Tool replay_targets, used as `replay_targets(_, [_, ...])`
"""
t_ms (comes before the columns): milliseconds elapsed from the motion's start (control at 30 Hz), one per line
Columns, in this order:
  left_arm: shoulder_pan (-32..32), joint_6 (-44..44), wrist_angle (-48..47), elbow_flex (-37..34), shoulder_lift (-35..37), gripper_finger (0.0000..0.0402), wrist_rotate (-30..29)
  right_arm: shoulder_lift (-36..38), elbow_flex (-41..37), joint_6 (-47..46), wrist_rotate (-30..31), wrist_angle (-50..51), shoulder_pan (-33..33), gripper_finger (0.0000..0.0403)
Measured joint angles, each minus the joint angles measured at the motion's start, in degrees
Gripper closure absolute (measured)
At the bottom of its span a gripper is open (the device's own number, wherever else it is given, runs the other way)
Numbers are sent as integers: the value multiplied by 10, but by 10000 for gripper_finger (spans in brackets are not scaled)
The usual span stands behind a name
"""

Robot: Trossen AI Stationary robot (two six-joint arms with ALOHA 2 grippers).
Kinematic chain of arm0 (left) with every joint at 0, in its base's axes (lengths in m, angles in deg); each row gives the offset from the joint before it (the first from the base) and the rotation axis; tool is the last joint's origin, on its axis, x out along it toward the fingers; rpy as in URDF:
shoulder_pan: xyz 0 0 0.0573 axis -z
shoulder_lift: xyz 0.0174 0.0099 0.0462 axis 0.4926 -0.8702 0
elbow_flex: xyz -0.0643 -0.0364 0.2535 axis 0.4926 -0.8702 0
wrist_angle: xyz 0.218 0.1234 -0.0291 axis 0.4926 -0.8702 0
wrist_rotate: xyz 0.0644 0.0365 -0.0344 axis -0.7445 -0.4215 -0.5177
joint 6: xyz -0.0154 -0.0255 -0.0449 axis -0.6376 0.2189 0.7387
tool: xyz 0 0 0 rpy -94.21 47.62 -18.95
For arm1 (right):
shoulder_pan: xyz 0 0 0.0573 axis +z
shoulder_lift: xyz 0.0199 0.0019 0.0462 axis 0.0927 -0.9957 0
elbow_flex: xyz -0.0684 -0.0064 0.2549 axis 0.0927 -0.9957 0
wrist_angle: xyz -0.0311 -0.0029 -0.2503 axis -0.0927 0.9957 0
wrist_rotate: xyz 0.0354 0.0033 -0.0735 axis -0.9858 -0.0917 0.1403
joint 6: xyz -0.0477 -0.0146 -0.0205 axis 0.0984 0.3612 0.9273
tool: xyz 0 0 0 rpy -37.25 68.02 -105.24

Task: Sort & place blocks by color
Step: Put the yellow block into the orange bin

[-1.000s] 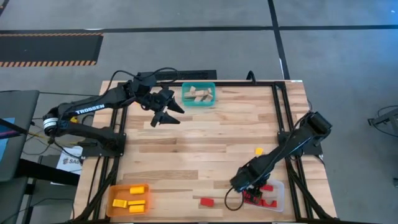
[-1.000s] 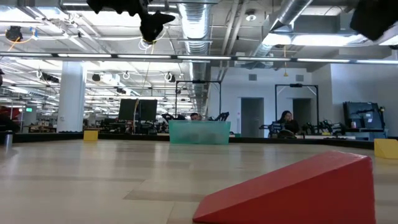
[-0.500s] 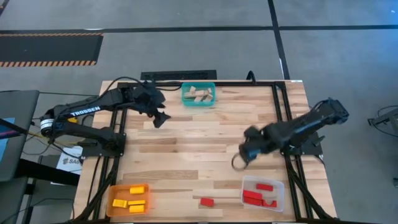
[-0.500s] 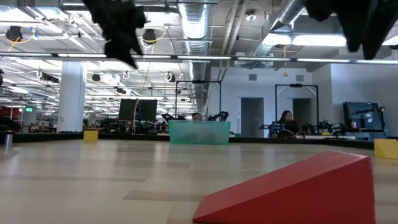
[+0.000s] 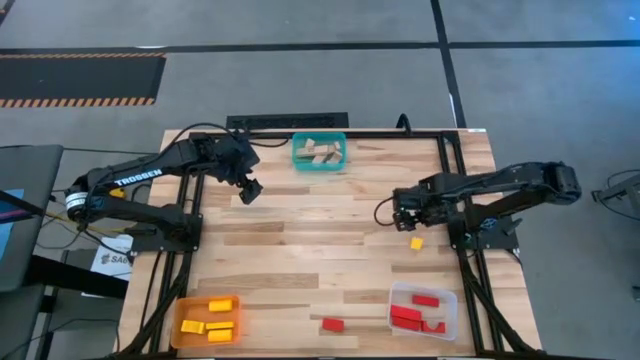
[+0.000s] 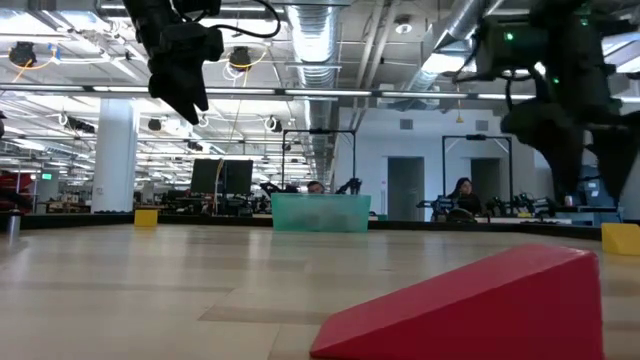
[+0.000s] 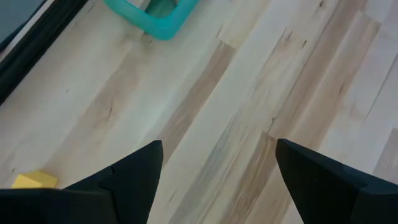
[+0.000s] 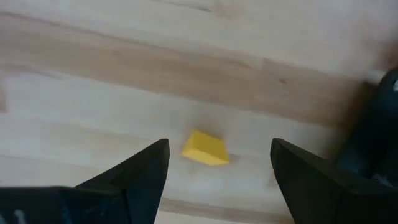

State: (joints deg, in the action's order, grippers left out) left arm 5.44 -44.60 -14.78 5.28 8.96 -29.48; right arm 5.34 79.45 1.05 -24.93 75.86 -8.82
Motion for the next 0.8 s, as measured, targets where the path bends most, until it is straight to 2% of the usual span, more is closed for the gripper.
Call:
replay_targets(300, [0,-3,4,0,0,102,-12,-30,-59,-78,-18,-67,46,104])
replay_targets(633, [-22,-6,33,0,0,102,-13,-36,-121,-166,-35,-193,82,105])
replay_targets(800, [-39,-16,32,0,0,102,-12,-36,-130,-179,-27,-202,97,127])
